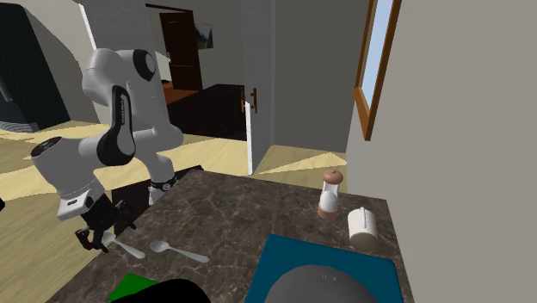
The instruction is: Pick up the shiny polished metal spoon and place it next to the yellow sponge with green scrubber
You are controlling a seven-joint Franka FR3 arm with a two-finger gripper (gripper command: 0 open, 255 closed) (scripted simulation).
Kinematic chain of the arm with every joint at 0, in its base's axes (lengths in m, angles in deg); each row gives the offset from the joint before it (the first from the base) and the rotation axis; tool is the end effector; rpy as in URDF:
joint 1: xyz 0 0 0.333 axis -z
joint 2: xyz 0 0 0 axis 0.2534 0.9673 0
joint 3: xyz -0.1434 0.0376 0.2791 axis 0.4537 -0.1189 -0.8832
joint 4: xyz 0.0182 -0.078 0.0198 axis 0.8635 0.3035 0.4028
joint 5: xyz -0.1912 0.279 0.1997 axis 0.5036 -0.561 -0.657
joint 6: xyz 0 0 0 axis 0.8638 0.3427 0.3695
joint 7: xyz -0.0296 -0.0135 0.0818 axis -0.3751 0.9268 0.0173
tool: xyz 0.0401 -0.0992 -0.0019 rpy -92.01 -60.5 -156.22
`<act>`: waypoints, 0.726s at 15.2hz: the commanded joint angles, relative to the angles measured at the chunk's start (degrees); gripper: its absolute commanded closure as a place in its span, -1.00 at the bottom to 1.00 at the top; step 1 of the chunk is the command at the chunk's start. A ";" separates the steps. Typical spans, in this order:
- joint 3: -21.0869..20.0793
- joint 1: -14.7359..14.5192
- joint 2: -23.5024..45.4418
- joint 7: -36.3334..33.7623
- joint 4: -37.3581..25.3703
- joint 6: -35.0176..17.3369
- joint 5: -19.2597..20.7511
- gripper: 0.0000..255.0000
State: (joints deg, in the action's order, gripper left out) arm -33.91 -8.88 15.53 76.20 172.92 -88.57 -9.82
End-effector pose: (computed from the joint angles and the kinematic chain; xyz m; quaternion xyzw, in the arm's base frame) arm 0.3846 -0.2240 0.3523 -0.9599 -0.2498 -0.0934 0.0870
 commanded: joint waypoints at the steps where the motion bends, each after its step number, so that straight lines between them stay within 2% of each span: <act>1: -0.13 0.71 -2.05 -1.19 -1.23 3.06 1.67 -1.00; 3: -0.26 1.49 -4.15 -2.24 -2.96 6.70 3.23 -1.00; 11: -0.28 1.51 -4.15 -2.24 -2.96 6.70 3.23 -1.00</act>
